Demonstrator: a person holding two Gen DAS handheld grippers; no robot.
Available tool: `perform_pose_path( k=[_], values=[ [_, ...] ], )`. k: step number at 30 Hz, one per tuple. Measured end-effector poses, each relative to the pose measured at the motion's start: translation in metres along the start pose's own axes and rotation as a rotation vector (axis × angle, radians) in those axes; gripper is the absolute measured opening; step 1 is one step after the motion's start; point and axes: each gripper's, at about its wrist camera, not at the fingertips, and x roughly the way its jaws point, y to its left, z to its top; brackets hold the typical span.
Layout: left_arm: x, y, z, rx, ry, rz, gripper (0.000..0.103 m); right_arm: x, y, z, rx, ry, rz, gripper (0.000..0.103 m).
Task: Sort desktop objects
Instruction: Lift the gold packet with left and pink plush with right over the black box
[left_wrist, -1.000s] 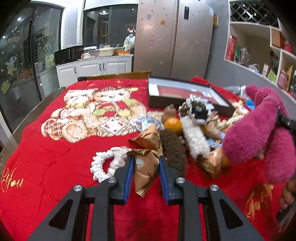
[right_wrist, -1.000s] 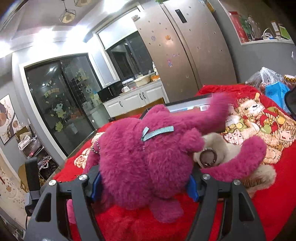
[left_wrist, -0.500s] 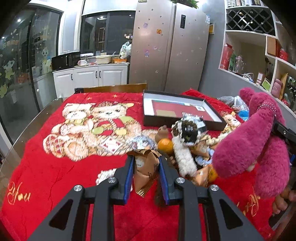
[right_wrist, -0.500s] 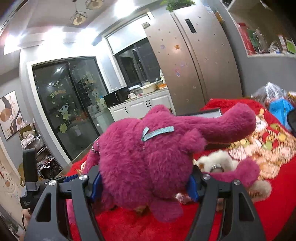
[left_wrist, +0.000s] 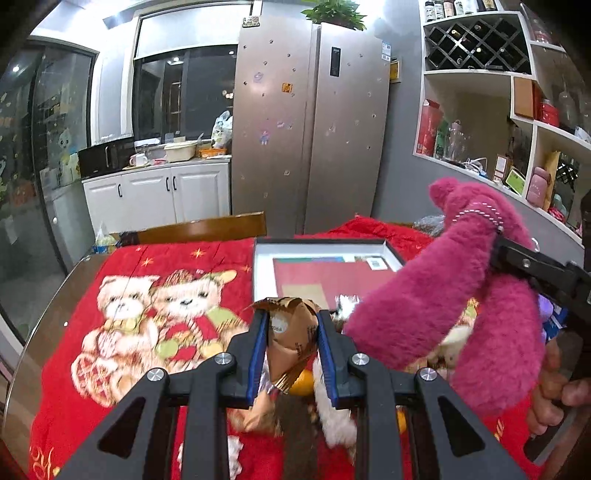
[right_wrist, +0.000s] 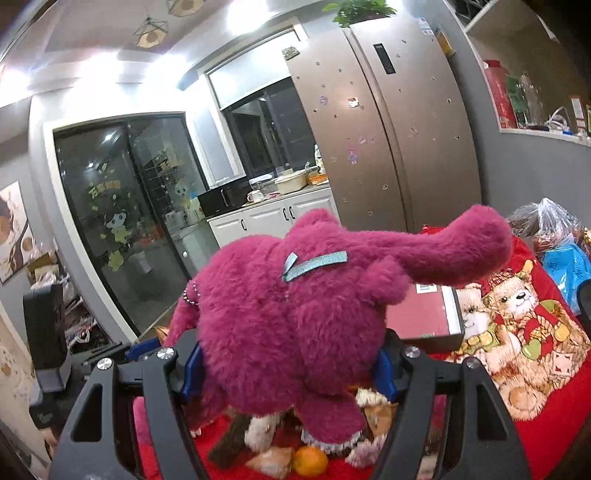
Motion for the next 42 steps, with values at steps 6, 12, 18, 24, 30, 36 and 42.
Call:
perform_pose_path(
  k=[6,12,18,24,30,36,42],
  values=[
    [0.041,-0.001,0.023,0.005,0.020,-0.011,0.027,0.036,-0.018,0.028,0.009,0.012,-0.060,0.072],
    [0.109,0.002,0.052,0.003,0.077,-0.010,0.027,0.094,-0.054,0.053,0.028,0.050,-0.135,0.072],
    [0.179,-0.003,0.076,0.015,0.124,0.004,0.027,0.157,-0.097,0.073,0.059,0.083,-0.201,0.072],
    [0.234,0.002,0.070,-0.010,0.198,-0.003,0.027,0.209,-0.130,0.078,0.072,0.118,-0.226,0.072],
    [0.265,0.007,0.056,0.016,0.261,0.009,0.027,0.256,-0.160,0.060,0.103,0.221,-0.267,0.072],
    [0.277,0.015,0.050,-0.038,0.316,-0.030,0.027,0.290,-0.173,0.036,0.087,0.339,-0.362,0.072],
    [0.280,0.018,0.049,-0.046,0.328,-0.022,0.027,0.309,-0.172,0.025,0.058,0.383,-0.399,0.072]
  ],
)
